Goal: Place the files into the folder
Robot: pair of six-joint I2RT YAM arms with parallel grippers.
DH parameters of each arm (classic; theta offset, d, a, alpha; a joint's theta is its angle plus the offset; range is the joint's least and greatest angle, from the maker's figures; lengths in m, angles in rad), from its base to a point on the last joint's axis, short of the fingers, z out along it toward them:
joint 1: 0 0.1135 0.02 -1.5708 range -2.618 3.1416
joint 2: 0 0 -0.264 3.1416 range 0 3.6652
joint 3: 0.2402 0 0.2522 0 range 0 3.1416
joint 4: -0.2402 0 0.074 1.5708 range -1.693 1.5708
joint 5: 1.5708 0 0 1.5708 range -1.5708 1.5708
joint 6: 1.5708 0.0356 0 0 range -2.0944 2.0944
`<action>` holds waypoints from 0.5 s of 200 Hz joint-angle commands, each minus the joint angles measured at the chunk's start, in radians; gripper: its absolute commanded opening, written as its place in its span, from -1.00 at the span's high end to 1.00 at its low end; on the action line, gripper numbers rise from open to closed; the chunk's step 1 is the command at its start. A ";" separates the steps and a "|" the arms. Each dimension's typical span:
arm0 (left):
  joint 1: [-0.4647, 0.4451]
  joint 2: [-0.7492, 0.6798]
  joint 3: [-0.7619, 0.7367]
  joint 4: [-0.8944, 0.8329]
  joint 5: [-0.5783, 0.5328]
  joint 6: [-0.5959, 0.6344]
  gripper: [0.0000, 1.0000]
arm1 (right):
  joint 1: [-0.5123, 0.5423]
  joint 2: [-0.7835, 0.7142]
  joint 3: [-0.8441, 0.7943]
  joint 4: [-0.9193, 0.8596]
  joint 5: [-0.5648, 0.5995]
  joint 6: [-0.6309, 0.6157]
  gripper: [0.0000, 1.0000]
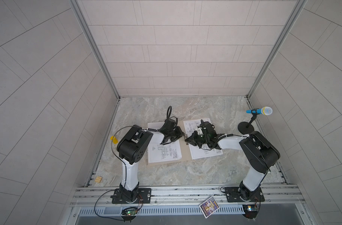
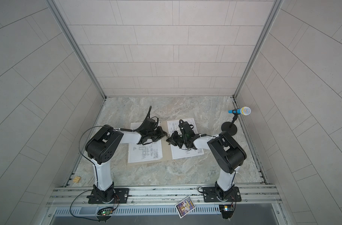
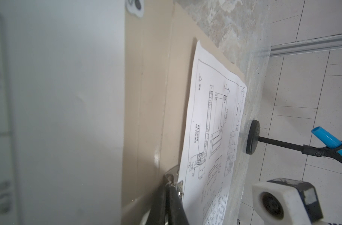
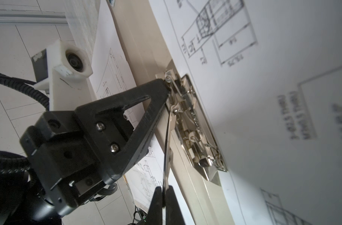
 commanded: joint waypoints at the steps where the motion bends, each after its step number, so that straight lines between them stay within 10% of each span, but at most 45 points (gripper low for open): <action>1: 0.006 0.041 0.005 -0.065 -0.018 0.038 0.86 | -0.013 0.033 -0.042 0.005 0.013 0.003 0.92; 100: 0.008 0.076 0.034 -0.103 -0.014 0.062 0.86 | -0.064 0.121 -0.133 0.102 -0.011 -0.065 1.00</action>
